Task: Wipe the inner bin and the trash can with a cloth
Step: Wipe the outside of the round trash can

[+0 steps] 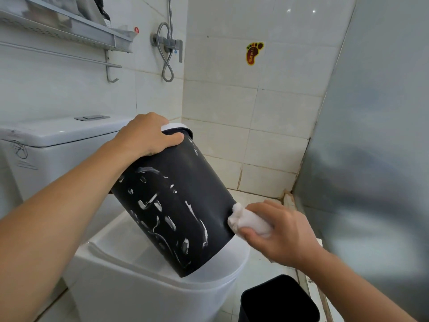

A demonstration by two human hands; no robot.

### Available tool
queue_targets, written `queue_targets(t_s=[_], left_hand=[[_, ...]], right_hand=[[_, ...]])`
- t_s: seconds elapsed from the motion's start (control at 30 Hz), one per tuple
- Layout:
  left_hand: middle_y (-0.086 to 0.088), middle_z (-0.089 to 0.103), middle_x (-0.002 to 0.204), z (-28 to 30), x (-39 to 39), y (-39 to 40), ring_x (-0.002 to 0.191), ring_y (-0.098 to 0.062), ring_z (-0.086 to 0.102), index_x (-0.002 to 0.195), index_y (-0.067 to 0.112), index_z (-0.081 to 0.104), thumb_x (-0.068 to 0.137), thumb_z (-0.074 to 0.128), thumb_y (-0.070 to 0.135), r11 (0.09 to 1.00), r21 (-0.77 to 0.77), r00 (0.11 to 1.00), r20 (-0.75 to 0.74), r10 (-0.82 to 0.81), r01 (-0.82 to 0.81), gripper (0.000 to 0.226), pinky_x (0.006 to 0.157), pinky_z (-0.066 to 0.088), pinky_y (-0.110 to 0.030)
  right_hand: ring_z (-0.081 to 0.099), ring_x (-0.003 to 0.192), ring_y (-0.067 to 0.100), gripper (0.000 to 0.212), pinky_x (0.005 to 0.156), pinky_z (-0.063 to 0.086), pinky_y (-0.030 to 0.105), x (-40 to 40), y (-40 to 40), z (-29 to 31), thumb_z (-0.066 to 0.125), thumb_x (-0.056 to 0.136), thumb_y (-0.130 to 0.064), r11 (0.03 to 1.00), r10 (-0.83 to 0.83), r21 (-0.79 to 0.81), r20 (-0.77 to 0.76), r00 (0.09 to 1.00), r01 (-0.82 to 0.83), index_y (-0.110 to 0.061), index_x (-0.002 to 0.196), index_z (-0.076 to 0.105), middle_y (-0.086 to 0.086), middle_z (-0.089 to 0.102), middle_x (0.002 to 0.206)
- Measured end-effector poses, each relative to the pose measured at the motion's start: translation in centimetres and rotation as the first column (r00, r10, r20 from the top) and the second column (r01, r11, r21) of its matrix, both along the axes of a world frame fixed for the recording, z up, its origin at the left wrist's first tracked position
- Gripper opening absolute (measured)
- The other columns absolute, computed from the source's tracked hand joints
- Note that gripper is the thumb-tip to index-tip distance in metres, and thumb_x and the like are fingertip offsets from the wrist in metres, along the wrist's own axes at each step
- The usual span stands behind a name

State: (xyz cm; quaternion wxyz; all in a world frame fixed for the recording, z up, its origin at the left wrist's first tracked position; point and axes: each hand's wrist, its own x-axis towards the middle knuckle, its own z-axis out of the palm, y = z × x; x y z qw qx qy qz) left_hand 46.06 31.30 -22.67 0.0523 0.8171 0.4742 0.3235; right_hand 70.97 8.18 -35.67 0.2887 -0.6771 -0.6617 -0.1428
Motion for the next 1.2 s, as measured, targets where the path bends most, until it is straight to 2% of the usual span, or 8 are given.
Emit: queue_targets(t_s=[0.13,0.3,0.5,0.7,0.87,0.93,1.1,1.2], left_hand=[[-0.004,0.063,0.079,-0.1,0.1,0.2,0.078,-0.027,0.060,0.072,0.015,0.056,0.085,0.066,0.057,1.000,0.004,1.000,0.000,-0.027,0.027,0.044,0.060,0.039,-0.034],[-0.004,0.064,0.081,0.2,0.7,-0.1,0.078,-0.025,0.059,0.075,0.017,0.058,0.085,0.064,0.058,0.999,0.026,0.999,-0.034,-0.024,0.025,0.043,0.061,0.040,-0.034],[-0.003,0.064,0.082,0.3,1.2,-0.3,0.080,-0.028,0.060,0.076,0.019,0.060,0.085,0.064,0.059,0.999,0.043,0.999,-0.045,0.002,0.000,0.042,0.062,0.040,-0.034],[-0.002,0.063,0.080,0.7,1.9,-1.2,0.075,-0.023,0.059,0.076,0.018,0.058,0.085,0.065,0.062,0.995,0.048,0.994,-0.069,-0.081,0.084,0.046,0.061,0.040,-0.034],[-0.003,0.063,0.078,0.6,2.2,-1.0,0.075,-0.027,0.060,0.075,0.017,0.056,0.083,0.065,0.061,0.997,0.064,0.997,-0.065,-0.034,0.038,0.046,0.060,0.040,-0.034],[-0.004,0.062,0.078,0.7,2.0,-0.9,0.075,-0.027,0.060,0.074,0.015,0.055,0.084,0.065,0.061,0.997,0.056,0.997,-0.061,-0.047,0.050,0.048,0.060,0.039,-0.034],[-0.001,0.061,0.077,0.8,1.9,-1.5,0.075,-0.023,0.058,0.069,0.021,0.053,0.086,0.067,0.059,0.990,0.050,0.990,-0.065,-0.127,0.130,0.045,0.060,0.038,-0.034],[-0.003,0.062,0.078,0.6,2.0,-1.1,0.076,-0.027,0.059,0.071,0.019,0.054,0.084,0.065,0.061,0.996,0.070,0.997,-0.063,-0.052,0.056,0.045,0.062,0.040,-0.035]], right_hand=[[0.059,0.073,0.006,0.037,0.057,0.047,0.026,-0.3,-0.4,0.0,0.061,0.079,-0.070,0.999,0.046,0.014,0.095,0.994,-0.047,-0.044,0.105,0.067,-0.018,0.060,0.083],[0.060,0.073,0.008,0.042,0.061,0.051,0.030,-0.3,0.5,0.0,0.049,0.081,-0.077,0.987,-0.156,0.036,0.026,0.987,0.155,-0.046,0.106,0.063,-0.017,0.062,0.087],[0.059,0.071,0.009,0.038,0.055,0.049,0.031,-1.0,-0.3,0.4,0.059,0.081,-0.071,0.999,0.030,0.017,0.150,0.988,-0.033,-0.041,0.104,0.067,-0.014,0.061,0.081],[0.060,0.075,0.010,0.044,0.062,0.051,0.031,0.5,0.5,0.4,0.046,0.085,-0.078,0.976,-0.217,-0.004,0.097,0.971,0.218,-0.042,0.105,0.062,-0.015,0.060,0.085],[0.062,0.078,0.007,0.041,0.064,0.053,0.031,0.1,-0.6,-0.1,0.062,0.078,-0.067,0.998,0.051,-0.037,0.005,0.999,-0.051,-0.042,0.111,0.061,-0.018,0.065,0.090],[0.063,0.080,0.007,0.042,0.066,0.054,0.031,-0.1,-0.3,0.1,0.063,0.076,-0.066,0.997,0.066,-0.031,-0.017,0.998,-0.067,-0.043,0.112,0.061,-0.019,0.066,0.091],[0.061,0.080,0.008,0.038,0.068,0.050,0.030,-0.2,1.2,0.6,0.058,0.082,-0.069,0.995,-0.101,-0.010,-0.090,0.991,0.101,-0.040,0.105,0.066,-0.018,0.066,0.089],[0.062,0.079,0.011,0.039,0.066,0.051,0.032,-0.7,1.4,0.6,0.053,0.085,-0.070,0.988,-0.153,0.025,-0.053,0.987,0.155,-0.039,0.104,0.064,-0.015,0.066,0.091]])
